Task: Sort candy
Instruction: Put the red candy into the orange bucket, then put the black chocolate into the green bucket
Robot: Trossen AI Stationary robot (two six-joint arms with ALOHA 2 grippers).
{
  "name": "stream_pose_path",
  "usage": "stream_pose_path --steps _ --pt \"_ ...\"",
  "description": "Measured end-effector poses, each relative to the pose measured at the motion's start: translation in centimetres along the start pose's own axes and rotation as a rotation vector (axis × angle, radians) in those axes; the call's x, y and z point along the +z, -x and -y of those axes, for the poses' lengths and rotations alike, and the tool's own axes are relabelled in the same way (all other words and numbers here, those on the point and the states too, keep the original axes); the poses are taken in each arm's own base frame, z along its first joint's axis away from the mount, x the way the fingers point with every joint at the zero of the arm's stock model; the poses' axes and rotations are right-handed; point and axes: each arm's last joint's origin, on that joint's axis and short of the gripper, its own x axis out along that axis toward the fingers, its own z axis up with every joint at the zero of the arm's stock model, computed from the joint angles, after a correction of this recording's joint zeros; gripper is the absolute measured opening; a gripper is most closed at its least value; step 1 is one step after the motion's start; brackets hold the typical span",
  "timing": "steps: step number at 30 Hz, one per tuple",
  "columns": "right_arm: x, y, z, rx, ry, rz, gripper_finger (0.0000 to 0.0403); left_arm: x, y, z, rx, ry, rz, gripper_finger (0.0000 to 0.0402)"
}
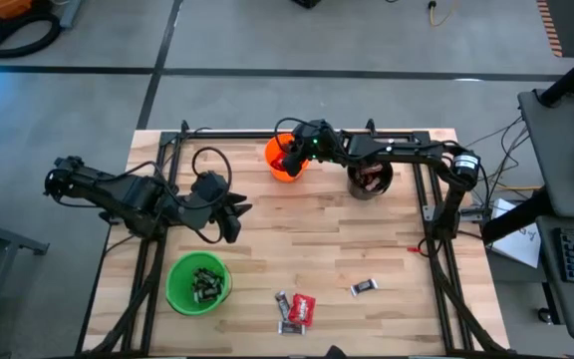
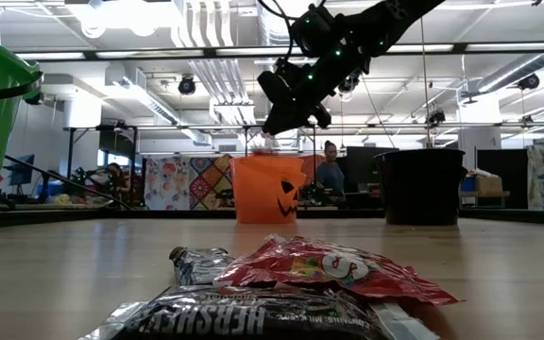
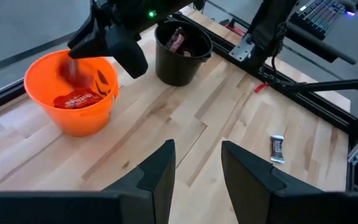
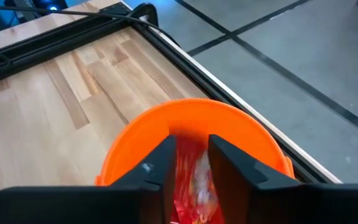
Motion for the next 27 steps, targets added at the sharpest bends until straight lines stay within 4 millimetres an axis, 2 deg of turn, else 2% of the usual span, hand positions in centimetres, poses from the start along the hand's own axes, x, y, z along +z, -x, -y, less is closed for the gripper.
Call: stream_pose_path --steps 7,11,15,20,27 --pt "0.0 0.5 0.1 -0.004 -0.019 -0.024 0.0153 0.0 0.0 0.0 -0.017 -0.001 -0.019 0.0115" --pt "1.0 2.9 0.2 0.028 -0.050 -0.091 0.0175 -0.3 -0.7 0.3 -0.059 -0.015 -0.087 0.0115" --pt "1.6 5.7 -0.2 0.144 -0.120 -0.240 0.0182 -1.0 -2.0 1.0 -0.069 -0.115 -0.138 0.0115" --pt "1.3 9.0 -2.9 0.330 -0.172 -0.432 0.0179 -2.0 -4.2 2.6 -0.164 -0.275 -0.212 0.0115" --pt "-0.7 14.7 -8.2 0.427 -0.126 -0.620 0.0178 -3.8 -6.8 4.0 -0.251 -0.496 -0.305 0.0115"
